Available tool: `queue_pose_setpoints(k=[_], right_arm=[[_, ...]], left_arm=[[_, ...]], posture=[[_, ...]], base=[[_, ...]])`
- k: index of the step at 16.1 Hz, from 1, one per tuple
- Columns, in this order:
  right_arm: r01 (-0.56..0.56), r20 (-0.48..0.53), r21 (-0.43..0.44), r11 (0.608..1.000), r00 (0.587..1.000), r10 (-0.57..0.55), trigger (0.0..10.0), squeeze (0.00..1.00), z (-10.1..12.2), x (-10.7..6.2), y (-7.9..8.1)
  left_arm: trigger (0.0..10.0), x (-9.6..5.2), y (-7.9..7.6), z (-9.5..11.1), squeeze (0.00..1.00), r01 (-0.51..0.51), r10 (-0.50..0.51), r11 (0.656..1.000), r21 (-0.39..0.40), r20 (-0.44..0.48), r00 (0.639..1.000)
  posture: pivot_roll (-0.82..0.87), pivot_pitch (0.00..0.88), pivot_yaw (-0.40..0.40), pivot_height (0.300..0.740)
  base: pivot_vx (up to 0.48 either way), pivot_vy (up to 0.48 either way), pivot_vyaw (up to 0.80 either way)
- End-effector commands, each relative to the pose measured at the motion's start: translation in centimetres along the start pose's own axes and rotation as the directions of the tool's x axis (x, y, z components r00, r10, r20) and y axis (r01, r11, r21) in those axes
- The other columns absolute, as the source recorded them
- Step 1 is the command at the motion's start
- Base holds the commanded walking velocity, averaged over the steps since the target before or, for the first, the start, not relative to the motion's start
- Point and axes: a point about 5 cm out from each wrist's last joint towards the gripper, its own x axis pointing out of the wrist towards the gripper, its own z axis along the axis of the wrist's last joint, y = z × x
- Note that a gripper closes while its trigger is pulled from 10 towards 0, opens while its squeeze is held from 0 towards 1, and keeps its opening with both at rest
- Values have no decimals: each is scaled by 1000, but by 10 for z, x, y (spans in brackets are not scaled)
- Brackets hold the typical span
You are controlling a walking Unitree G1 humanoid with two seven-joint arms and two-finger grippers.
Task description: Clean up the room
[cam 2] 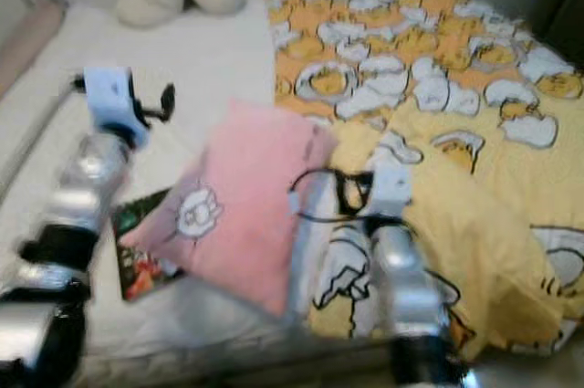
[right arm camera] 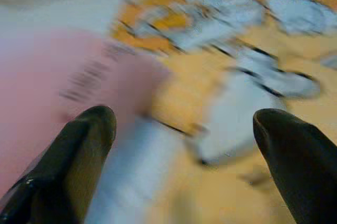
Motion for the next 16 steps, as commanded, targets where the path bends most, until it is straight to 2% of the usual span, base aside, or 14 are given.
queue_pose_setpoints(k=[1, 2, 3, 5, 6, 8, 9, 12, 13, 15, 16], right_arm=[[25, -72, -6, 1000, 997, -25, 10000, 0, 0, -6, -3], [-32, -141, 59, 998, 989, 40, 10000, 0, 4, -9, 6], [-26, -234, 154, 988, 970, 62, 10000, 0, -2, -8, 10], [-54, -306, 261, 964, 942, 136, 10000, 0, 0, -12, 23], [-65, -311, 270, 961, 938, 151, 10000, 0, 2, -14, 25], [-71, -360, 272, 960, 917, 170, 10000, 0, -2, -9, 31], [-70, -371, 269, 961, 913, 170, 10000, 0, -2, -6, 32], [-62, -400, 273, 960, 900, 172, 10000, 0, -5, -8, 33], [-60, -416, 281, 958, 892, 178, 10000, 0, -10, -7, 36], [-106, -436, 205, 973, 880, 188, 10000, 0, -22, 4, 50], [-132, -417, 204, 970, 885, 208, 10000, 0, -24, 12, 58]], left_arm=[[10000, 3, -7, 13, 0, 78, -78, 997, 14, -23, 997], [10000, 5, -2, 14, 0, 202, -202, 979, -15, -136, 970], [10000, 5, 2, 6, 0, 258, -260, 966, -37, -189, 947], [10000, -1, 14, -16, 0, 355, -362, 931, -79, -296, 884], [10000, -3, 14, -19, 0, 375, -384, 922, -91, -310, 870], [10000, -15, 24, -48, 0, 391, -409, 910, -136, -441, 799], [10000, -20, 24, -60, 0, 392, -435, 900, -192, -468, 769], [10000, -23, 16, -73, 0, 372, -480, 876, -307, -473, 739], [10000, -25, 14, -82, 0, 330, -475, 874, -357, -482, 736], [10000, -24, 5, -95, 0, 280, -426, 898, -339, -506, 750], [10000, -22, -8, -98, 0, 306, -422, 904, -298, -513, 747]], posture=[[-192, 0, 64, 740], [-195, 0, 64, 740], [-199, 0, 71, 740], [-202, 0, 79, 740], [-204, 0, 81, 740], [-206, 0, 90, 740], [-203, 0, 91, 740], [-199, 0, 85, 740], [-198, 0, 81, 740], [-191, 0, 72, 740], [-185, 0, 61, 740]], base=[[0, 0, 0], [0, 0, 0], [0, 0, 0], [0, 0, 0], [0, 0, 0], [0, 0, 0], [0, 0, 0], [0, 0, 0], [0, 0, 0], [0, 0, 0], [0, 0, 0]])
